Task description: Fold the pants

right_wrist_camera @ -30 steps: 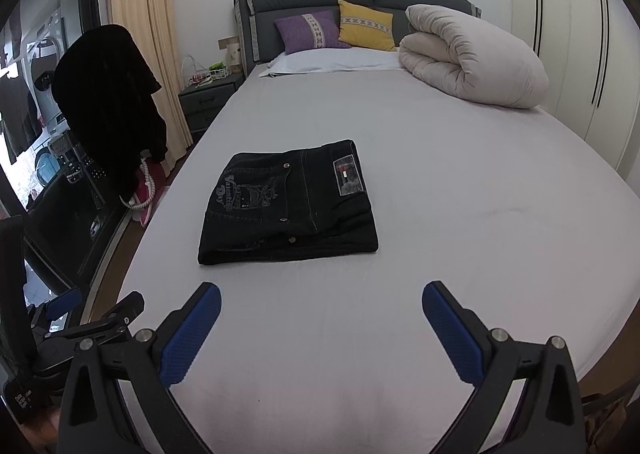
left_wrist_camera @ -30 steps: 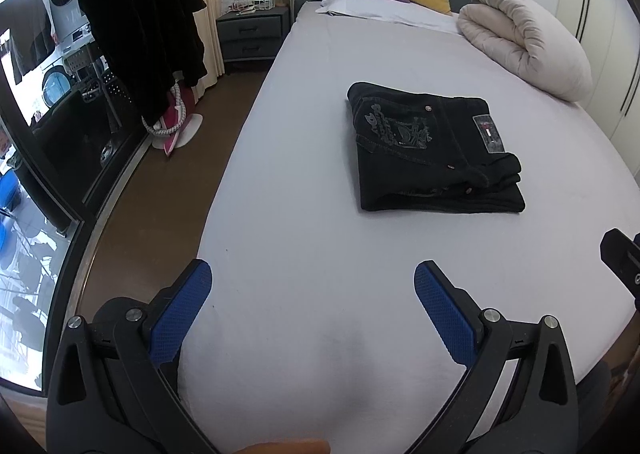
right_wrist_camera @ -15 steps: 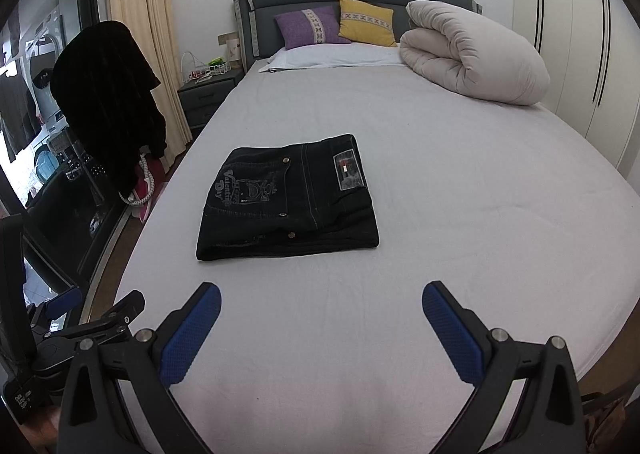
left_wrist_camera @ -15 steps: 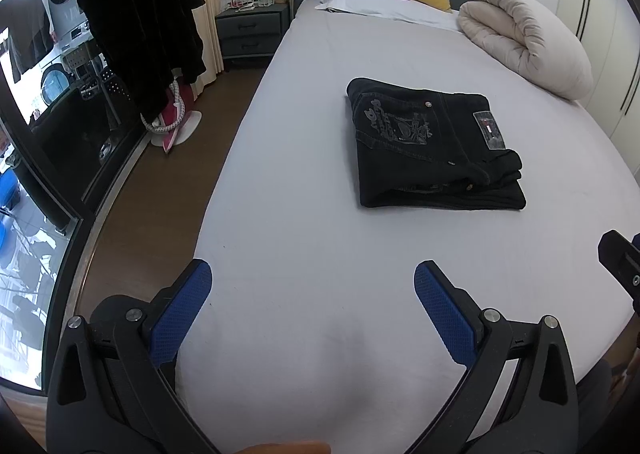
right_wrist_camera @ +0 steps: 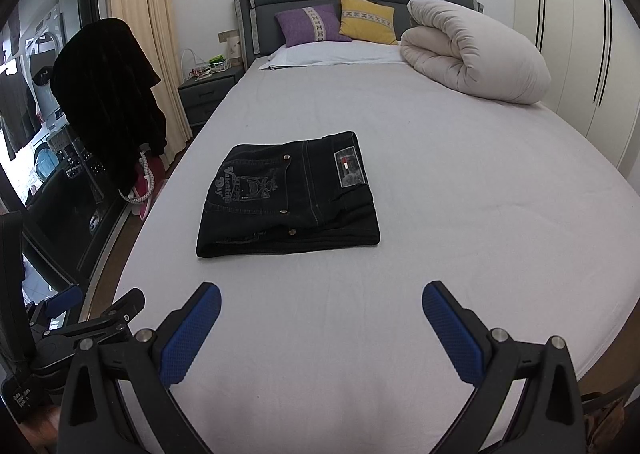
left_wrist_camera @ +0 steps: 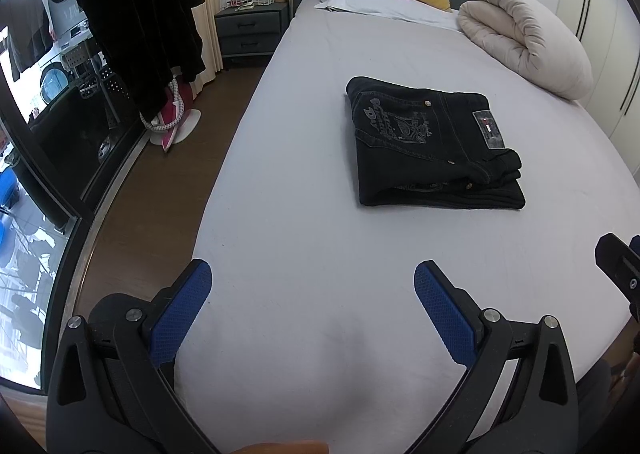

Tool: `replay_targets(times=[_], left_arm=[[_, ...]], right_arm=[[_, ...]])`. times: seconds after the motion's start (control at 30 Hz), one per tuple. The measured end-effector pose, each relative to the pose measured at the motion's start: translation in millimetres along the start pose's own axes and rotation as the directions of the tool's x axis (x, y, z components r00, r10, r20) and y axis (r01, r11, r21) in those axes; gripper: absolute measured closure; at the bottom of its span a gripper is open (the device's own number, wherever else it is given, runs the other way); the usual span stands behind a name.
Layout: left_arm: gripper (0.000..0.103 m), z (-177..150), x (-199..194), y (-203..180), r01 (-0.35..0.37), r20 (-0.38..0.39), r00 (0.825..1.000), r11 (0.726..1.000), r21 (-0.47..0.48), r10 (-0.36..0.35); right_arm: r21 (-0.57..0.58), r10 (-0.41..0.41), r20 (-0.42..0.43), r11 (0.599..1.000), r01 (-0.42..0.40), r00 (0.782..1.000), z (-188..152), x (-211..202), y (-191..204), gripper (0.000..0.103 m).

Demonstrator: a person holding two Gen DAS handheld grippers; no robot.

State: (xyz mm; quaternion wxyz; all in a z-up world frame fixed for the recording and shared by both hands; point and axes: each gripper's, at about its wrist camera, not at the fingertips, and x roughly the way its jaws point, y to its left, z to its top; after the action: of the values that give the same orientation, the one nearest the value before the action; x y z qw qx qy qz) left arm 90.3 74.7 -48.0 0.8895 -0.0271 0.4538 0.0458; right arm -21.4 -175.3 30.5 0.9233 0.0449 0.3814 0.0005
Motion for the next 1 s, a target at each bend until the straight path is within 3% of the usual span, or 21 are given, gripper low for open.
replay_targets(times=[1.0], left_arm=[[0.0,-1.2,1.0,-2.1,0.002,-0.002,1.0,1.0,0.001,-0.002]], right_arm=[[-0.006,0.009,-0.014,1.0,-0.009,1.0,-7.3,8.3,-2.9,0.0]])
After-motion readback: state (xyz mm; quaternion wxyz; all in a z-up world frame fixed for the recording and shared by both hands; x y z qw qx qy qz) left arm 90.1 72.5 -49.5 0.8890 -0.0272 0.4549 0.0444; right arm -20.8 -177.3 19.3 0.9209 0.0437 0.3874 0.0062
